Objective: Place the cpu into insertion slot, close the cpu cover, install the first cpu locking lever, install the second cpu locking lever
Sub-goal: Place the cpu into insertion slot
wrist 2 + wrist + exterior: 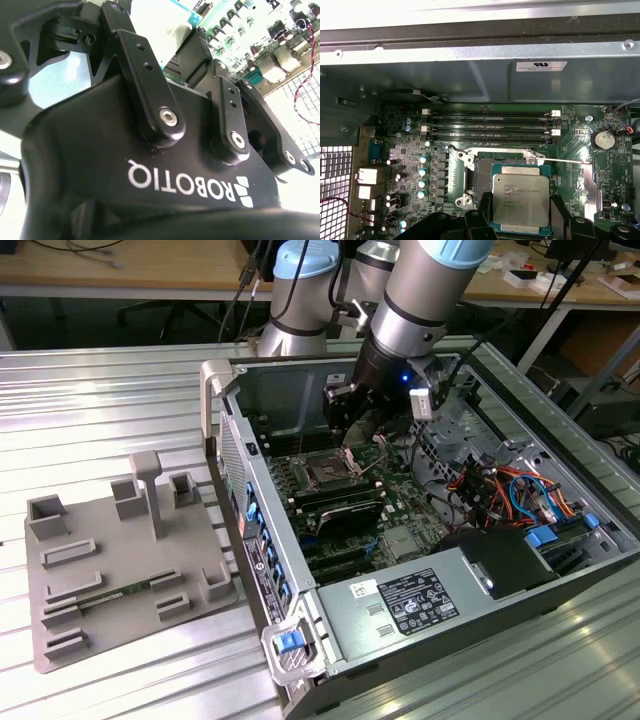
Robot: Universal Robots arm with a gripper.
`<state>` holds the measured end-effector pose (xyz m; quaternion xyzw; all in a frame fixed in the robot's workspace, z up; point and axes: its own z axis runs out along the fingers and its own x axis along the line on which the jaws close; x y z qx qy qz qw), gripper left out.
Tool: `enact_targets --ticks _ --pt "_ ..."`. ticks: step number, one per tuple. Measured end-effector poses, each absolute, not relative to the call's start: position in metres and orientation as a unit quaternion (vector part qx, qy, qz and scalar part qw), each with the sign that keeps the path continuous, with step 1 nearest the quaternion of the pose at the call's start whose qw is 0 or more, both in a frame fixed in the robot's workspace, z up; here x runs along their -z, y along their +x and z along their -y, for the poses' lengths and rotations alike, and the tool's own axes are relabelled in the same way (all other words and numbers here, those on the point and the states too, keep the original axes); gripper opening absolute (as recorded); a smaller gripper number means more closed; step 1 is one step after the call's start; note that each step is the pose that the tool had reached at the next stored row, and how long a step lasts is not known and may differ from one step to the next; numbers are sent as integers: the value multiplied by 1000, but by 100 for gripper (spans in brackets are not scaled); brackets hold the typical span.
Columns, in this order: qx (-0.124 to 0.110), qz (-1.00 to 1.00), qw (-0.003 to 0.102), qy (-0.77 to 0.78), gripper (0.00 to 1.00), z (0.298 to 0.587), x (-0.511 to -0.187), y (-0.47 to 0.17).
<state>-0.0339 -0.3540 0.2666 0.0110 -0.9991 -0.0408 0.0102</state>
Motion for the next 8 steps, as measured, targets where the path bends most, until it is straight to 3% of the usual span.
enact_targets --ticks 8 --pt "39 999 10 11 55 356 -265 -34"
